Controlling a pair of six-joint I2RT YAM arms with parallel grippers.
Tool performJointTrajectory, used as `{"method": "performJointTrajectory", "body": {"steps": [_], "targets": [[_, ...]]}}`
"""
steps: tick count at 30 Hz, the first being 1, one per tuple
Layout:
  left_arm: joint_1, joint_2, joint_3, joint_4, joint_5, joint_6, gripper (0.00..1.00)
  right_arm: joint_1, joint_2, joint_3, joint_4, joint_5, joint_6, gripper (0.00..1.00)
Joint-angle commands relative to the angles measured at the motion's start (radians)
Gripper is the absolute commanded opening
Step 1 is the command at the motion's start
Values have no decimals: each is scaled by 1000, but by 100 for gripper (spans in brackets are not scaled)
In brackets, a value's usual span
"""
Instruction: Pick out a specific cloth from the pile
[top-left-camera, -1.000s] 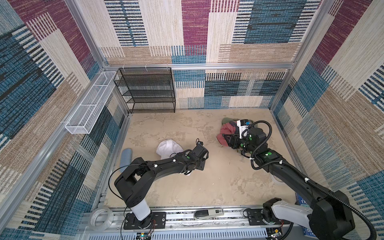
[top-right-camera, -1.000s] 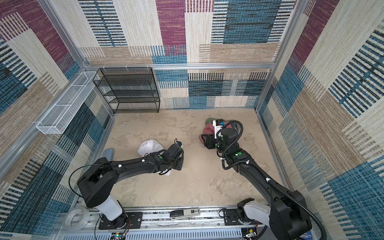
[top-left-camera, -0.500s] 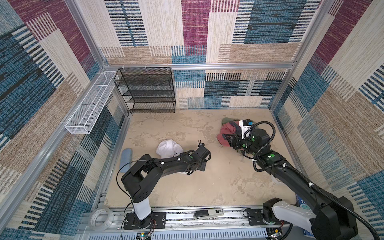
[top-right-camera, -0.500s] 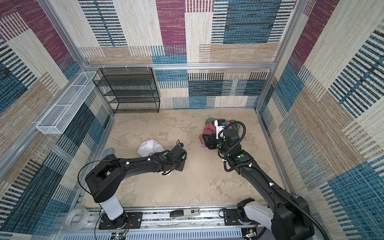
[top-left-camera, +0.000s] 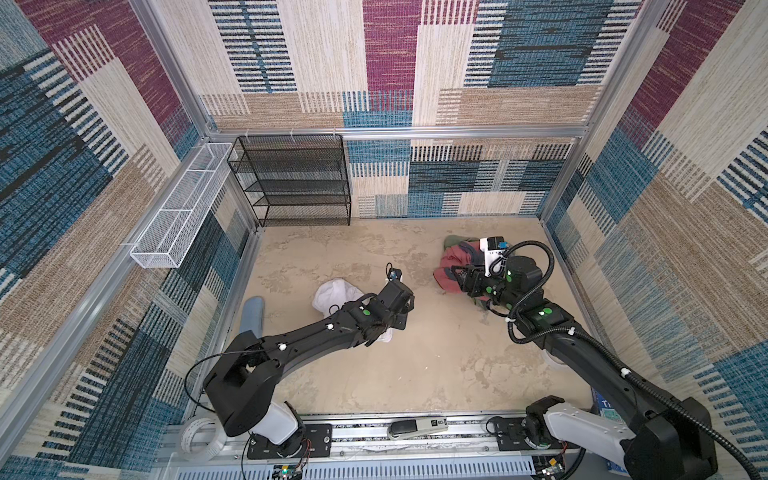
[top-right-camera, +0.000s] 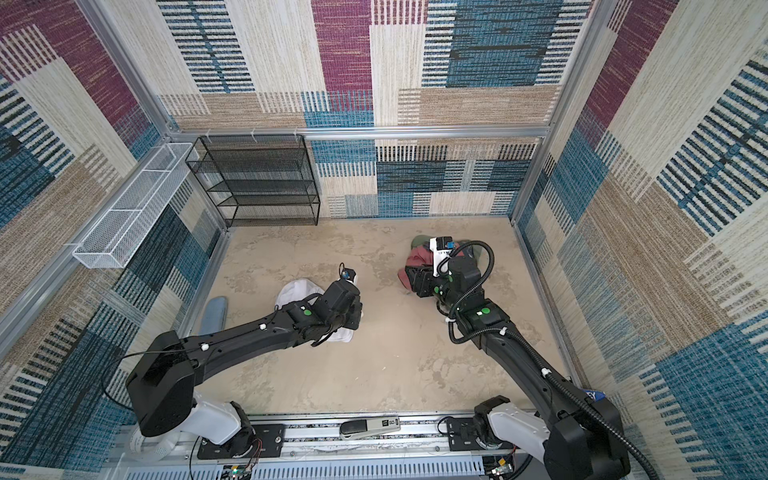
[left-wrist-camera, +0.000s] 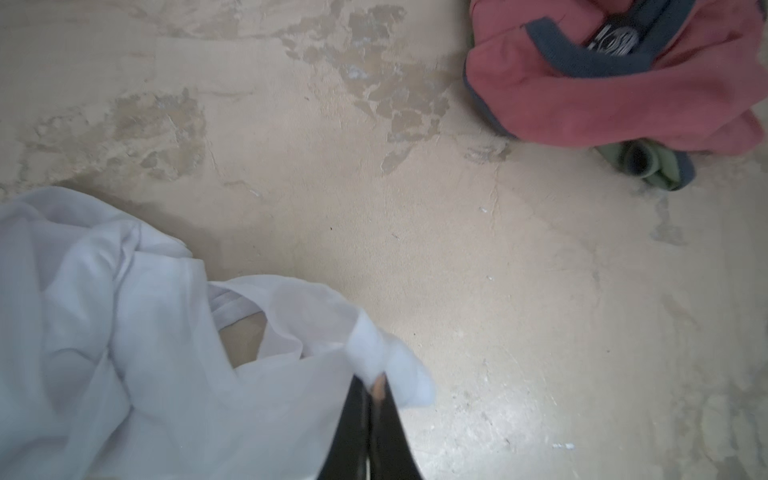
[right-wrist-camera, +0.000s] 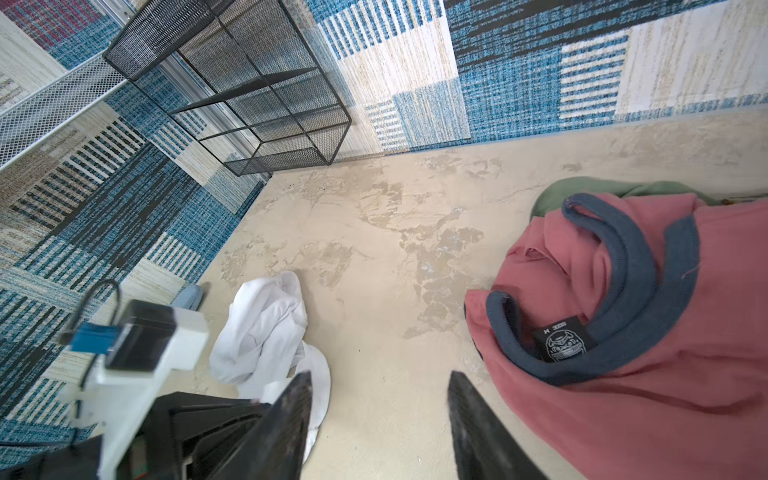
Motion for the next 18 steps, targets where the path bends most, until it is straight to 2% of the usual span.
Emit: {"method": "performJointTrajectory", "body": {"steps": [1, 10, 18], "targets": [[1, -72, 16, -56, -67, 54, 0, 0, 6, 13, 22, 9, 9, 56], [42, -222, 71, -190, -176, 93, 0, -1, 43, 72, 24, -37, 1, 55], [85, -323, 125, -234, -184, 127, 0, -1, 34, 73, 29, -35, 0, 55]]}}
